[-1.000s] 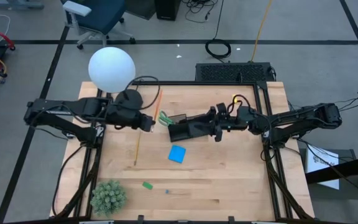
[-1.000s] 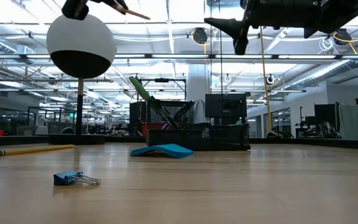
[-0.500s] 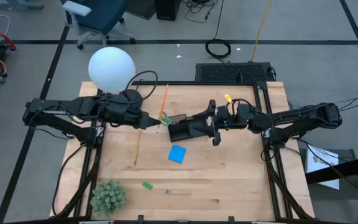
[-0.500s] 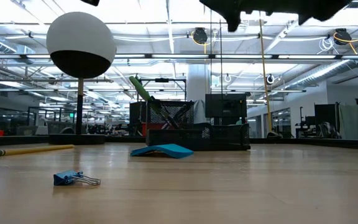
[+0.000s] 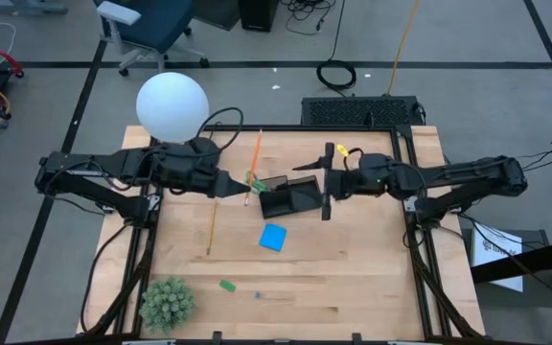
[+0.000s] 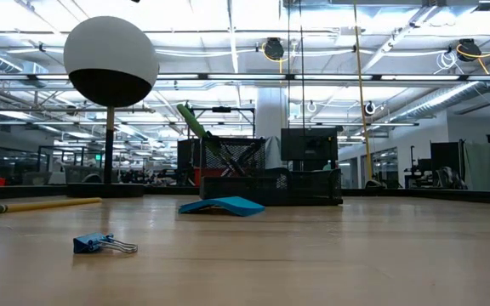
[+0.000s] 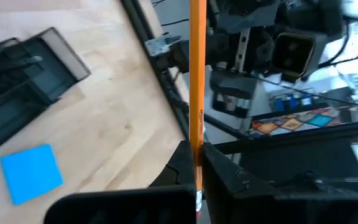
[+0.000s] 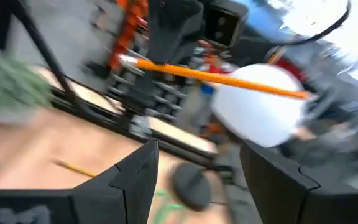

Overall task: Pick and place office supplies into organizer
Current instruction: Put the orange pencil into the black desk organizer

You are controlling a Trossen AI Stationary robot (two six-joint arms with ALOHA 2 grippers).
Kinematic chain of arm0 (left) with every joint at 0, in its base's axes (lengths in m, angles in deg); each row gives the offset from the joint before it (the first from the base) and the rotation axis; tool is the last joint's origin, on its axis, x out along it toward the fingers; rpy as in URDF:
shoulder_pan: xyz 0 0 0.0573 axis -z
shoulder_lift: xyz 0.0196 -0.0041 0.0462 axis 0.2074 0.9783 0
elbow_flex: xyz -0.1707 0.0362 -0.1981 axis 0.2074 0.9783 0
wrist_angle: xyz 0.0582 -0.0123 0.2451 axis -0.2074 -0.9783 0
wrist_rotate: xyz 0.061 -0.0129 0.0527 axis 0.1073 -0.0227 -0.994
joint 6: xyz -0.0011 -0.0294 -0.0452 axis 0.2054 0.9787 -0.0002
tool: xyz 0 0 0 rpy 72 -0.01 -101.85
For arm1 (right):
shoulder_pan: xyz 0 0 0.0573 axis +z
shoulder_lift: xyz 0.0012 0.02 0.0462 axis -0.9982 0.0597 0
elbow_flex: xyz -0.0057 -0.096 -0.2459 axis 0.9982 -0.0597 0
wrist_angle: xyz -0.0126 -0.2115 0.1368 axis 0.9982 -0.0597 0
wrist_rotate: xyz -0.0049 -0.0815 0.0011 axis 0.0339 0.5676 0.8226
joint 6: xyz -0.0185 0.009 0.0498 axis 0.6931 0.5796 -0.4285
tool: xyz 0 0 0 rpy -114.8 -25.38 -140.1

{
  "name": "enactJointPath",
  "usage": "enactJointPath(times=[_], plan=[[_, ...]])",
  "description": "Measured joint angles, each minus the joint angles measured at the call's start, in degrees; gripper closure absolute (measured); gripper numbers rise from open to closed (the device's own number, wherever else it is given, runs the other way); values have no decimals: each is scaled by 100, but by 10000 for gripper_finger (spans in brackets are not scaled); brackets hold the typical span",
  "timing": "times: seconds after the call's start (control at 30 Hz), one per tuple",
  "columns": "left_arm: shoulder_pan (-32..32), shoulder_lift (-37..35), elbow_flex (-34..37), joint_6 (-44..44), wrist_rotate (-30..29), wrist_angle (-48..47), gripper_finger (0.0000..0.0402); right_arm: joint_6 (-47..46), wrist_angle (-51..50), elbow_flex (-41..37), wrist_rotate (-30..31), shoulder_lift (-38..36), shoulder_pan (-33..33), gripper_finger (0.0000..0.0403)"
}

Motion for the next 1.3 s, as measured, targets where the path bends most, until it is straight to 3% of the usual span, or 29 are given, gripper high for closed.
enactJointPath(times=[0.3, 0.57, 0.7, 1.3], plan=[[0, 2, 0, 256, 152, 674, 401, 3270, 250, 90, 2024, 42, 731, 186], [0, 92, 0, 482, 393, 789, 401, 4908, 558, 90, 2143, 175, 897, 186], [0, 261, 0, 595, 590, 1039, 401, 5740, 1193, 88, 2143, 334, 956, 186], [-1, 1063, 4, 1017, 1160, 2409, 401, 5917, 1760, 88, 1948, 708, 1125, 186]])
